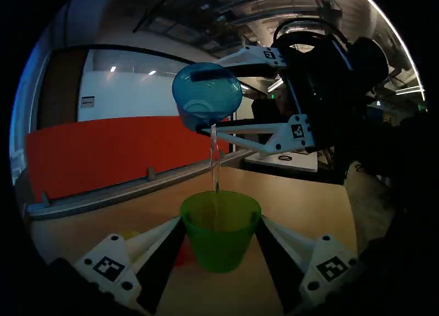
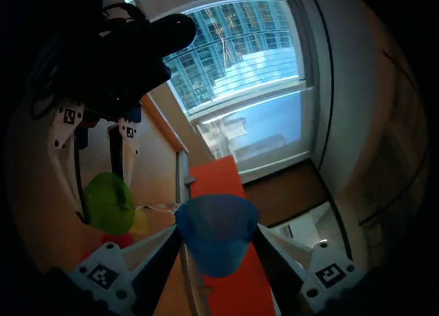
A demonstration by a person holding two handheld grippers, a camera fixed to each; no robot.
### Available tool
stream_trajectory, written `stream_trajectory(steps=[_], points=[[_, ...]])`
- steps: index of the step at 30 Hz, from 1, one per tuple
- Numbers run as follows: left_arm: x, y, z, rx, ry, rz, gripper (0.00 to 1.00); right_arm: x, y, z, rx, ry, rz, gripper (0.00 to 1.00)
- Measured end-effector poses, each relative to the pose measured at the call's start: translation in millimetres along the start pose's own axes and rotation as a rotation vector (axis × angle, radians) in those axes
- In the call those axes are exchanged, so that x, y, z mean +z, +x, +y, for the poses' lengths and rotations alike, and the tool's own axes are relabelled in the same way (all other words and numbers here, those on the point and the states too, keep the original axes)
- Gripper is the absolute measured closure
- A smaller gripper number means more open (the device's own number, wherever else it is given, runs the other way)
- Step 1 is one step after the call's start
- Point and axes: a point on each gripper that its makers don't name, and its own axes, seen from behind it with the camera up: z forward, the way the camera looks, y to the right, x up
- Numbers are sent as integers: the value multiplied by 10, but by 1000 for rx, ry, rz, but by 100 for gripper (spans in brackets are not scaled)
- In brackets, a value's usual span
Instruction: Pour water
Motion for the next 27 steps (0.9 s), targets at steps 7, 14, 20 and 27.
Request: stream_trajectory(steps=[7, 14, 20, 27], points=[[-4, 12, 4, 2, 2, 0, 15, 2, 13, 14, -23, -4, 4, 13], [-7, 22, 4, 4, 4, 1, 15, 0, 32, 60, -48, -15, 7, 12], [-7, 22, 10, 5, 3, 1, 15, 3, 40, 90, -75, -22, 9, 12], [-11, 27, 7, 5, 4, 2, 15, 14, 70, 116, -105, -27, 13, 12]])
